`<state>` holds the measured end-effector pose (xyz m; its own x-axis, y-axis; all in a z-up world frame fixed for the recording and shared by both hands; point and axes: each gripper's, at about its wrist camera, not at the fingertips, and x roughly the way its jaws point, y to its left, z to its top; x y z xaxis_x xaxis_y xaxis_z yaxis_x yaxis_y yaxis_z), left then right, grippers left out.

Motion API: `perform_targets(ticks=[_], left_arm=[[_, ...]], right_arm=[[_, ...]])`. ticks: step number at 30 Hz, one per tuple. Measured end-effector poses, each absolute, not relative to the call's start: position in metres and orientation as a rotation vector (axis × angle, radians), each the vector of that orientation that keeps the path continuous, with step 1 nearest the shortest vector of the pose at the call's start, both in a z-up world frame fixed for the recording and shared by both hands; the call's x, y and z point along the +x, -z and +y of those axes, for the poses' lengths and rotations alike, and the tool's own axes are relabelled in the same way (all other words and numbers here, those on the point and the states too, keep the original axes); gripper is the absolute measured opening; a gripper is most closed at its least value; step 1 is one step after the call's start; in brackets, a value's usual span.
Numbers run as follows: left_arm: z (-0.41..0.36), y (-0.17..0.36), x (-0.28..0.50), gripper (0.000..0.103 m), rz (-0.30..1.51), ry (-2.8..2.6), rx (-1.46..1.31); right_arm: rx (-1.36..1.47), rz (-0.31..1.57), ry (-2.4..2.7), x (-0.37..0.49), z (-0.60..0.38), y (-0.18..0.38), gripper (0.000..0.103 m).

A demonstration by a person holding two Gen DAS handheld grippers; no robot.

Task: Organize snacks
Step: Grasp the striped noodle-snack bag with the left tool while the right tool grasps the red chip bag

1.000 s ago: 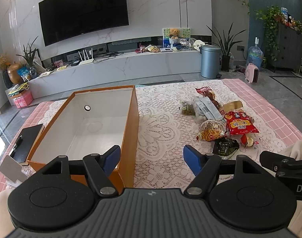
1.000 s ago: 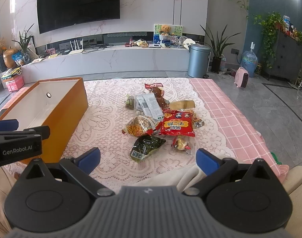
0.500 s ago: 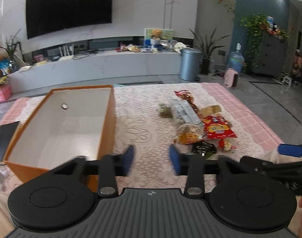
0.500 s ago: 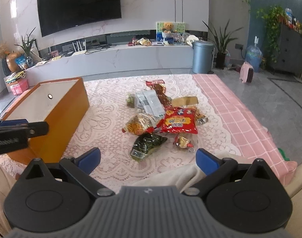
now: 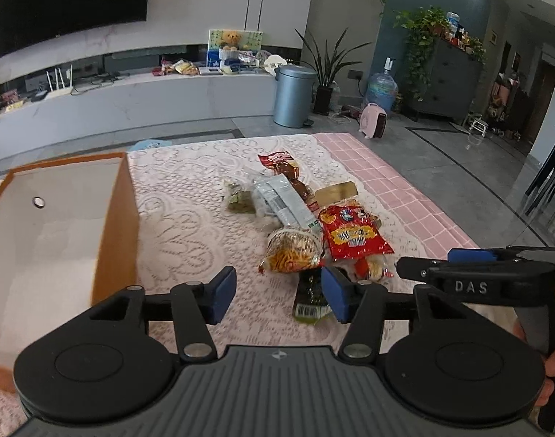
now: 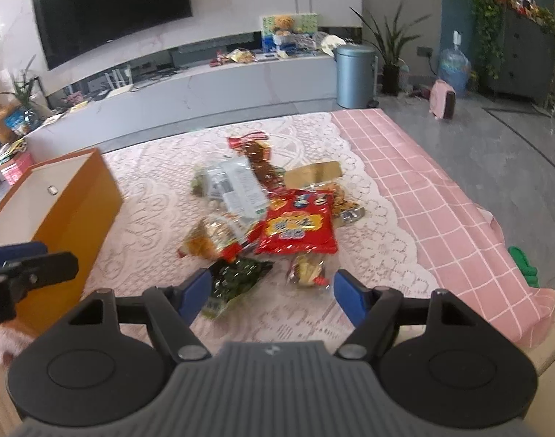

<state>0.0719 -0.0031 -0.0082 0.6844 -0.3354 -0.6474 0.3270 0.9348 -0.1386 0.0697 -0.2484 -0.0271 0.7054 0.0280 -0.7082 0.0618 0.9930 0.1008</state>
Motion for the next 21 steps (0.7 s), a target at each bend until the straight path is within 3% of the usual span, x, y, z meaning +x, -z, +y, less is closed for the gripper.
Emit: perform_targets(ticks=[7,13,21], left_arm=[[-0.023,0.025,0.120,0.075,0.764,0.438,-0.038],[-0.045,0.053,0.158,0.082,0.794,0.482,-0.007],[-0.060,0.085,0.202,0.082,0.902,0.488,-0.040]], right_arm=[[0.169,0.818,0.073,0.126,-0.273,0.034,0.088],[0.245,0.866,0.105,0.167,-0.290,0.052,0.088],[0.289,0.946,0.100,0.201,-0.295,0.085,0.088]])
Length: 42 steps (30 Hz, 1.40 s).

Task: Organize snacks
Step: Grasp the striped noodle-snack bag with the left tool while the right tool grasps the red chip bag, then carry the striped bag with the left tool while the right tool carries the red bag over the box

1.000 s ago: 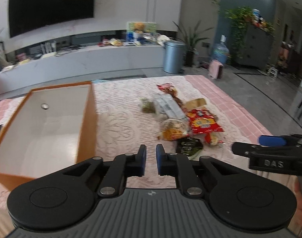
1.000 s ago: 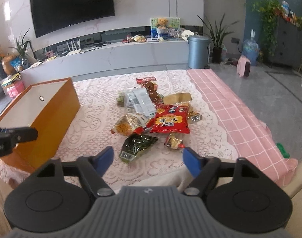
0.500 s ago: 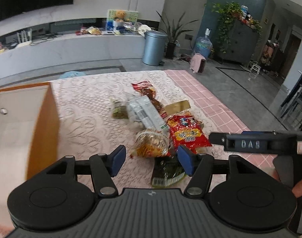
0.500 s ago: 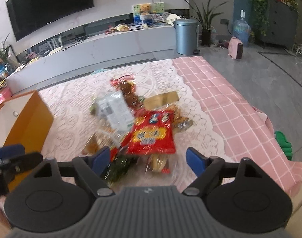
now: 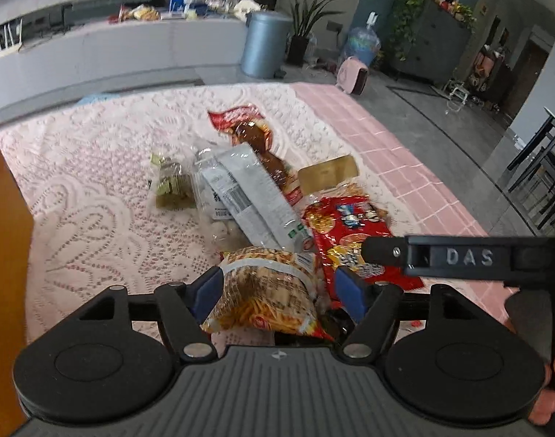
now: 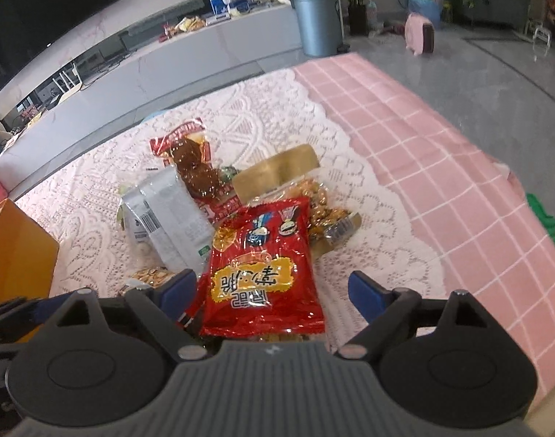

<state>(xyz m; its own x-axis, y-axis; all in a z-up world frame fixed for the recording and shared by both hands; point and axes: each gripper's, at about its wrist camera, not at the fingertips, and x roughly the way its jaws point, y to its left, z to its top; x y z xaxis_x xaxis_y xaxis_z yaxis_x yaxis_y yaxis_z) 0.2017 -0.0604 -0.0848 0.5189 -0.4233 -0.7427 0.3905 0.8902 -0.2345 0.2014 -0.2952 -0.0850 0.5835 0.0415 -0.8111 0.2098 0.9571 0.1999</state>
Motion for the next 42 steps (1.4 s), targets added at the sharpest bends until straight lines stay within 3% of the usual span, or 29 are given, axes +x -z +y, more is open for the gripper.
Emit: perform_targets(ticks=[11,17,20,24,27,33,42], left_arm=[[-0.063,0.107,0.215,0.083,0.958,0.476,-0.042],[-0.073,0.107,0.216,0.085,0.971,0.471,0.003],[-0.078,0.109,0.218,0.085,0.981,0.465,0.021],[-0.081,0.112,0.219,0.085,0.990,0.456,0.035],[-0.087,0.117,0.219,0.082,1.004,0.442,0.078],[-0.089,0.116,0.215,0.071,0.976,0.409,0.103],[-0.082,0.100,0.201,0.068,0.931,0.393,0.094]], right_arm=[[0.371,0.982,0.096,0.220,-0.296,0.108,0.088],[0.451,1.008,0.094,0.224,-0.303,0.118,0.082],[0.454,1.024,0.077,0.226,-0.302,0.122,0.072],[0.504,1.022,0.070,0.224,-0.307,0.123,0.046],[0.541,1.016,0.064,0.222,-0.310,0.124,0.036],[0.545,0.990,0.041,0.218,-0.309,0.119,0.032],[0.547,0.933,0.031,0.206,-0.310,0.106,0.025]])
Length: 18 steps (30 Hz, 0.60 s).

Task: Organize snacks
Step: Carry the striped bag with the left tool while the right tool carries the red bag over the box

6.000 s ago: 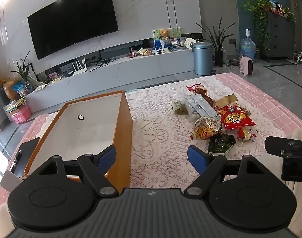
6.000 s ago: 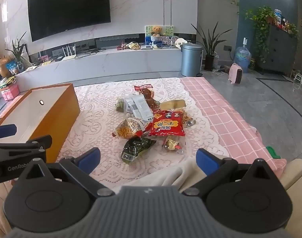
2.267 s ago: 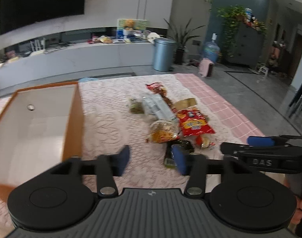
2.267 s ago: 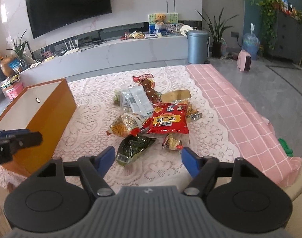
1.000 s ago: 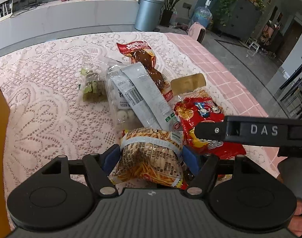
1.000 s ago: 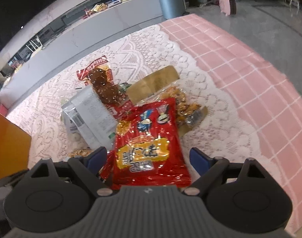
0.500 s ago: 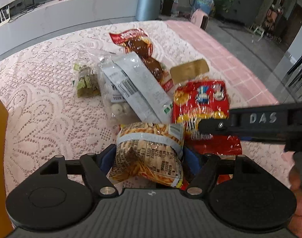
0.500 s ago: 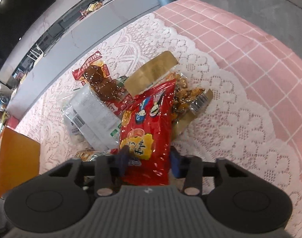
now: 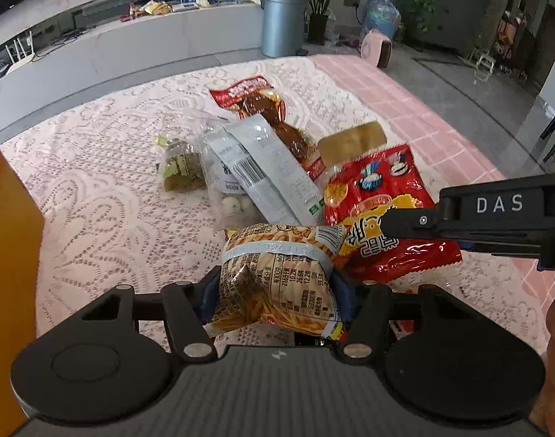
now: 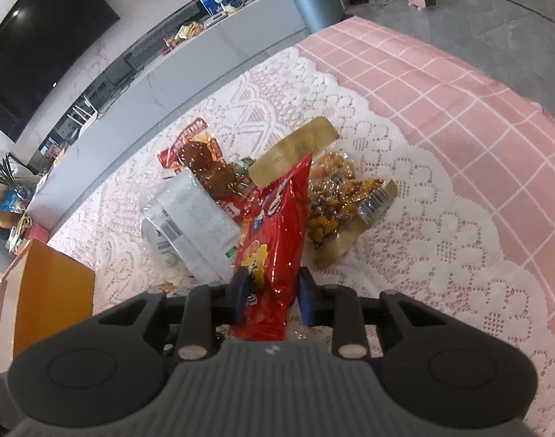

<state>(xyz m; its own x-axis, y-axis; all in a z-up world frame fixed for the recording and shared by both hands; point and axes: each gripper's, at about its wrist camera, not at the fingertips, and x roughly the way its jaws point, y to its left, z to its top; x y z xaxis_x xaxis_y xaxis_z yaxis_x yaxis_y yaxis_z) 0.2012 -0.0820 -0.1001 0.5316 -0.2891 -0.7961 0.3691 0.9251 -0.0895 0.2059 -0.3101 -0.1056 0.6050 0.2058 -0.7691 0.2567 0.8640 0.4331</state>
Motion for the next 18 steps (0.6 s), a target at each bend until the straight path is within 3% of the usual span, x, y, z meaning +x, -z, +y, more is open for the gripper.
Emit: perform_targets(ticks=[18], left_arm=[[-0.045,0.023,0.163,0.067,0.780,0.341,0.057]], right_arm=[[0.456,0.774,-0.017,0.160,-0.287,0.040,0.023]])
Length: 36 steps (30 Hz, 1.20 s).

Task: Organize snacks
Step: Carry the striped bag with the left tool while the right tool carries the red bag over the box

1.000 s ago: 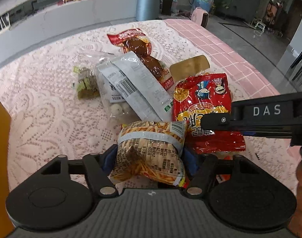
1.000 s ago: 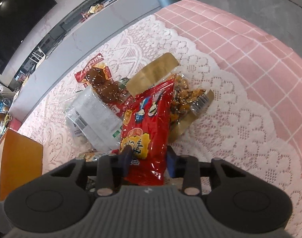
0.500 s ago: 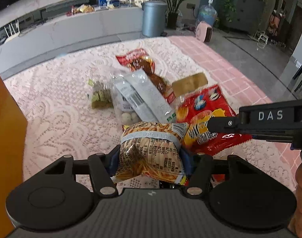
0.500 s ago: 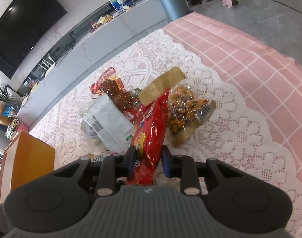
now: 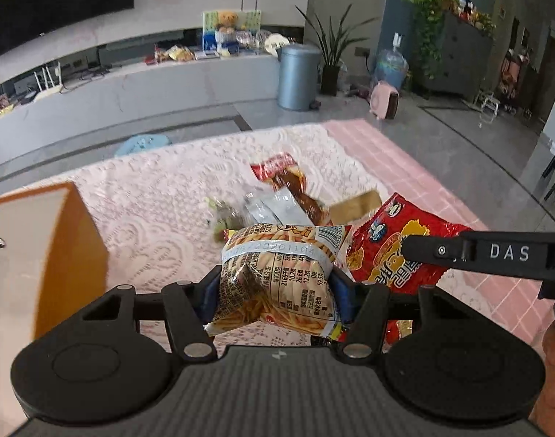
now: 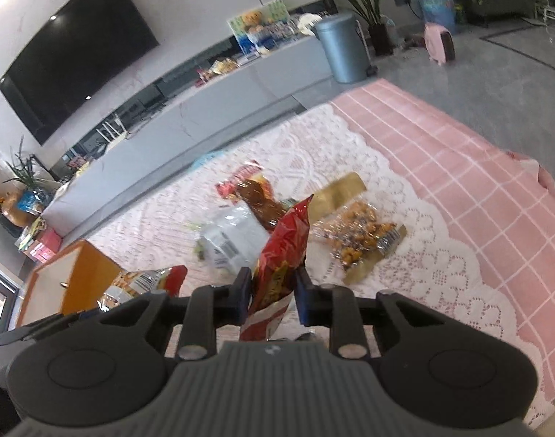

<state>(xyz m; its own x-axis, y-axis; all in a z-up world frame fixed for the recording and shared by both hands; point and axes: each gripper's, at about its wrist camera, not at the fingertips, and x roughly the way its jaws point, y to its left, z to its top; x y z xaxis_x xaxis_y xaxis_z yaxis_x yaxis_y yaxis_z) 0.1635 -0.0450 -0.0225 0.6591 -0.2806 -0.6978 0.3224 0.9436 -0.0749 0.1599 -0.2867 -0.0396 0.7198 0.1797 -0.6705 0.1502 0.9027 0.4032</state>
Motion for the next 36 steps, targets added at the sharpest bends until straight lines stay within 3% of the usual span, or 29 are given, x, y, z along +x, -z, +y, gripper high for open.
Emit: perform_targets(ticks=[20,36], left_arm=[[0.086,-0.068,0.124,0.067,0.628,0.185,0.080],[0.189,-0.023,0.146,0.067,0.840,0.090,-0.020]], right_arm=[[0.367,0.647,-0.323,0.116,-0.159,-0.054,0.023],[0.238,0.838,-0.538,0.133,-0.018,-0.016,0.023]])
